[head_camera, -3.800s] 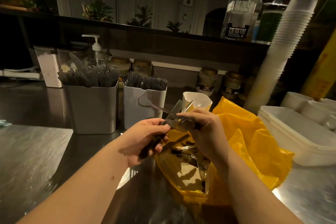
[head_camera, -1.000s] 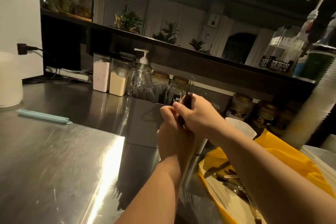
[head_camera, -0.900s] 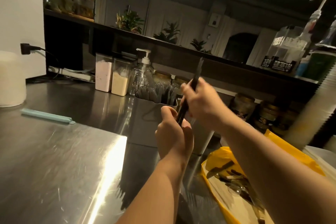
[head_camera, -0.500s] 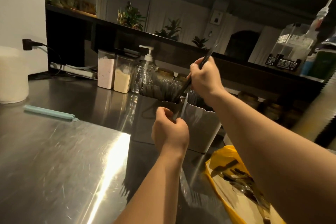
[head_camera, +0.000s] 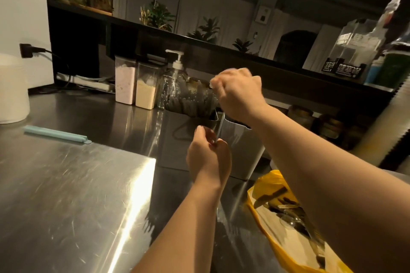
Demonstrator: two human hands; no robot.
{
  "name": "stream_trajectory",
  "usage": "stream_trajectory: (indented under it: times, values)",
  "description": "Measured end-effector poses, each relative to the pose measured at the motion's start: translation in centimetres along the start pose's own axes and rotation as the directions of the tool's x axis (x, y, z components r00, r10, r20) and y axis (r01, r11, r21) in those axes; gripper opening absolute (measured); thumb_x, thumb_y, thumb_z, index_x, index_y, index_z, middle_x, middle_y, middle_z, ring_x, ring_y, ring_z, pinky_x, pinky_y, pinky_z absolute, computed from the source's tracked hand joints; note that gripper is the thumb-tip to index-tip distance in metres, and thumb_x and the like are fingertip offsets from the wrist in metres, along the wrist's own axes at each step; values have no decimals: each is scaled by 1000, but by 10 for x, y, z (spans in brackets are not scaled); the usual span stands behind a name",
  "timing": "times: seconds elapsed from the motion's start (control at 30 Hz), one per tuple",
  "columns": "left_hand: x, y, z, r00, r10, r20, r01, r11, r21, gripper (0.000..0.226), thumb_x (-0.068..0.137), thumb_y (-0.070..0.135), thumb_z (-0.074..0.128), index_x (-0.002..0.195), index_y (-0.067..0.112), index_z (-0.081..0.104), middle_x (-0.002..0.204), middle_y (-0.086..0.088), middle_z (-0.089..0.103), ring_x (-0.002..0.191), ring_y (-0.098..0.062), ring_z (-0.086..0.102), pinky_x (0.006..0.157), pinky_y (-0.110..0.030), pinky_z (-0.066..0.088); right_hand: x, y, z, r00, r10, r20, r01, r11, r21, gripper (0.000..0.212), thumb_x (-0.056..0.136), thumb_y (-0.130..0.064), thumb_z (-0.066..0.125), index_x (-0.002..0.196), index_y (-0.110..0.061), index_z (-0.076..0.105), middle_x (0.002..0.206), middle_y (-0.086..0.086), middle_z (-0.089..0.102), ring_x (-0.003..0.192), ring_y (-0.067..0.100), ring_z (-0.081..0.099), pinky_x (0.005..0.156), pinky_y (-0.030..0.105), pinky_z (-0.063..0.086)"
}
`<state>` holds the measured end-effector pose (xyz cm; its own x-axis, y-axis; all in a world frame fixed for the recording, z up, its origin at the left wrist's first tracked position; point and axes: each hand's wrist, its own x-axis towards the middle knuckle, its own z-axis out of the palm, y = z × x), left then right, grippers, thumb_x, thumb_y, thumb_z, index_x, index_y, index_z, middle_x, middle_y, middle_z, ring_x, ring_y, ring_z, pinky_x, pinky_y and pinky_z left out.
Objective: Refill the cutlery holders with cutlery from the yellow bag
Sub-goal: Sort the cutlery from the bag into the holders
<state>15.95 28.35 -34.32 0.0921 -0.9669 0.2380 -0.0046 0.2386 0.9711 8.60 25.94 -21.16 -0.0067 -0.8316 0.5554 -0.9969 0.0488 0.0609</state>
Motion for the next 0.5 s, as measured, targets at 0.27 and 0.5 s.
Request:
stream_trajectory:
  times: [0.27, 0.5]
  values:
    - [-39, 7, 9, 853, 400, 335, -442, 895, 55, 12, 89, 16, 65, 89, 22, 55, 72, 13, 56, 68, -9, 55, 62, -22, 42, -55, 56, -50, 986, 141, -86, -78, 855, 513, 40, 106, -42, 40, 139, -24, 52, 135, -1, 57, 128, 15, 50, 108, 42, 43]
    - [-100, 4, 44, 582, 217, 783, -509, 849, 143, 15, 91, 18, 63, 104, 23, 62, 100, 6, 61, 93, -13, 58, 90, -38, 56, -211, 207, -45, 741, 663, -111, -640, 746, 181, 36, 102, -42, 52, 123, -16, 64, 117, 8, 67, 104, 25, 61, 85, 39, 52]
